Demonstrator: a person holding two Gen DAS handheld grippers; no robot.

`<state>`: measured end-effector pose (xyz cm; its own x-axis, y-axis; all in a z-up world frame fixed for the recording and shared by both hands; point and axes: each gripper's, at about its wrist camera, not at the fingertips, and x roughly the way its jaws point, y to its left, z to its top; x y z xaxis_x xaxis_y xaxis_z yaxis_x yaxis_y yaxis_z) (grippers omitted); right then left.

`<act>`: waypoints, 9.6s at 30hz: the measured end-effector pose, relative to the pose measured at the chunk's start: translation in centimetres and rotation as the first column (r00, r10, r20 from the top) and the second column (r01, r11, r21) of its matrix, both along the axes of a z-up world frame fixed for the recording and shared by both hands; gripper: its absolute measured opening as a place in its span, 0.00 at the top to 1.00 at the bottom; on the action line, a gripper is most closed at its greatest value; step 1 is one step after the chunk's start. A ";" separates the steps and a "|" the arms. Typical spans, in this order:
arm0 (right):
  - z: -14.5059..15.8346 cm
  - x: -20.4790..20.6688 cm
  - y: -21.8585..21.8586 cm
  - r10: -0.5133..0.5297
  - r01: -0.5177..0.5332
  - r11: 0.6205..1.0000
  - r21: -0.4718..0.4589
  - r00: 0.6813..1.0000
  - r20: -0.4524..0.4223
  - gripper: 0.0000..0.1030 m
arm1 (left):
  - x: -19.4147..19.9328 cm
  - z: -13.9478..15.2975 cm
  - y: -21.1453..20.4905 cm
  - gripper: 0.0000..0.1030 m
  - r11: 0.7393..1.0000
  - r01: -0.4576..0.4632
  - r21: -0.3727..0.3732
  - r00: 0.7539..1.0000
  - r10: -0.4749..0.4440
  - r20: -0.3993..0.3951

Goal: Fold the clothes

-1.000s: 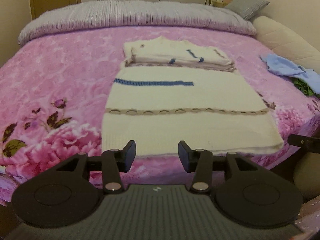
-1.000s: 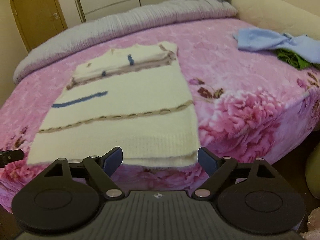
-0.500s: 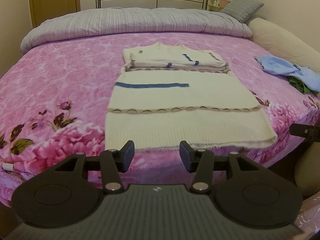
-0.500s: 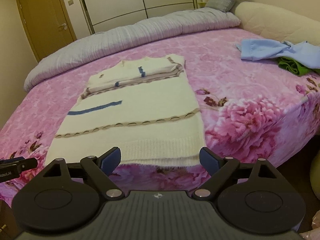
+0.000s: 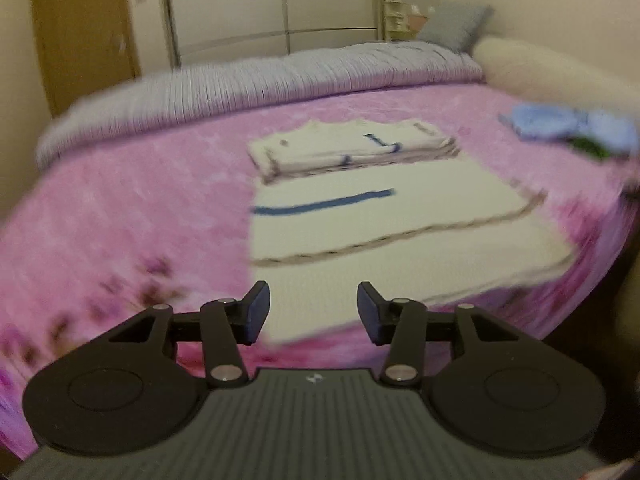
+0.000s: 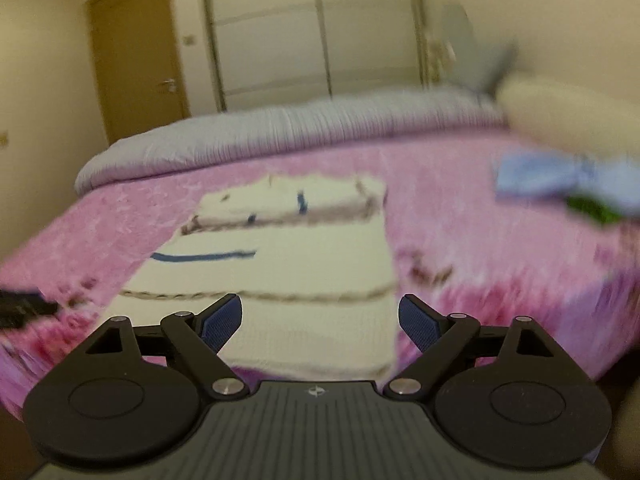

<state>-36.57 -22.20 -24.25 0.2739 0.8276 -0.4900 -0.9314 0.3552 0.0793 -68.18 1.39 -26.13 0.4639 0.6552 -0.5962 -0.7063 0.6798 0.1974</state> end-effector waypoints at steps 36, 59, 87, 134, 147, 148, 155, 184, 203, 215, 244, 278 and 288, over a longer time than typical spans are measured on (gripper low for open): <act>-18.6 -1.9 7.9 0.403 -0.015 0.826 -0.563 0.713 0.573 0.32 | 3.7 -14.3 3.9 0.77 0.804 0.525 0.279 0.745 -0.277 -0.607; -12.6 0.9 8.0 0.492 -0.112 0.852 -0.511 0.506 0.708 1.00 | 3.5 -11.5 6.3 0.93 0.821 0.503 0.269 0.808 -0.336 -0.484; 2.0 6.8 7.7 0.378 -0.226 0.922 -0.314 0.703 0.603 0.99 | 3.1 2.5 8.2 0.90 0.943 0.281 0.176 0.958 -0.265 -0.109; -4.8 25.8 27.3 0.106 -0.109 0.994 0.001 0.967 -0.233 0.90 | 9.8 -4.0 32.3 0.93 0.920 0.052 -0.389 0.909 0.118 0.399; -6.5 28.2 33.6 0.075 -0.077 0.997 -0.003 0.981 -0.181 0.91 | 13.3 -4.5 36.9 0.92 0.955 0.023 -0.295 0.928 0.089 0.361; -6.9 28.5 34.0 0.068 -0.071 0.997 -0.007 0.979 -0.192 0.91 | 13.6 -4.9 37.3 0.92 0.954 0.019 -0.301 0.930 0.094 0.356; -12.3 29.5 37.2 -0.054 0.000 0.978 -0.208 0.966 -0.253 0.76 | 15.6 -9.5 38.6 0.74 0.940 -0.106 -0.324 0.975 0.161 0.150; -8.2 15.6 18.9 -0.162 0.104 0.975 -0.195 0.937 -0.310 0.46 | 9.9 -5.0 17.4 0.81 0.898 -0.267 -0.350 0.954 0.296 0.033; -2.1 6.4 11.7 -0.116 0.077 0.986 -0.145 0.952 -0.283 0.27 | 8.8 1.9 4.8 0.72 0.966 -0.159 -0.202 0.981 0.177 0.075; -1.7 5.3 9.8 -0.119 0.081 0.987 -0.140 0.951 -0.285 0.26 | 9.0 3.0 2.0 0.66 0.976 -0.145 -0.163 0.985 0.158 0.070; -8.5 9.3 15.2 -0.224 0.109 0.942 -0.317 0.907 -0.355 0.26 | 9.1 -4.6 11.3 0.60 0.901 -0.201 -0.384 0.974 0.226 0.022; -17.7 18.7 19.3 -0.240 0.487 0.874 -0.017 0.401 -0.884 0.83 | 6.9 -12.1 24.4 0.87 0.629 -0.165 -0.760 0.697 0.619 0.361; -15.7 19.3 16.0 -0.234 0.459 0.888 -0.019 0.416 -0.879 0.90 | 6.3 -9.0 19.8 0.92 0.723 -0.132 -0.678 0.776 0.500 0.383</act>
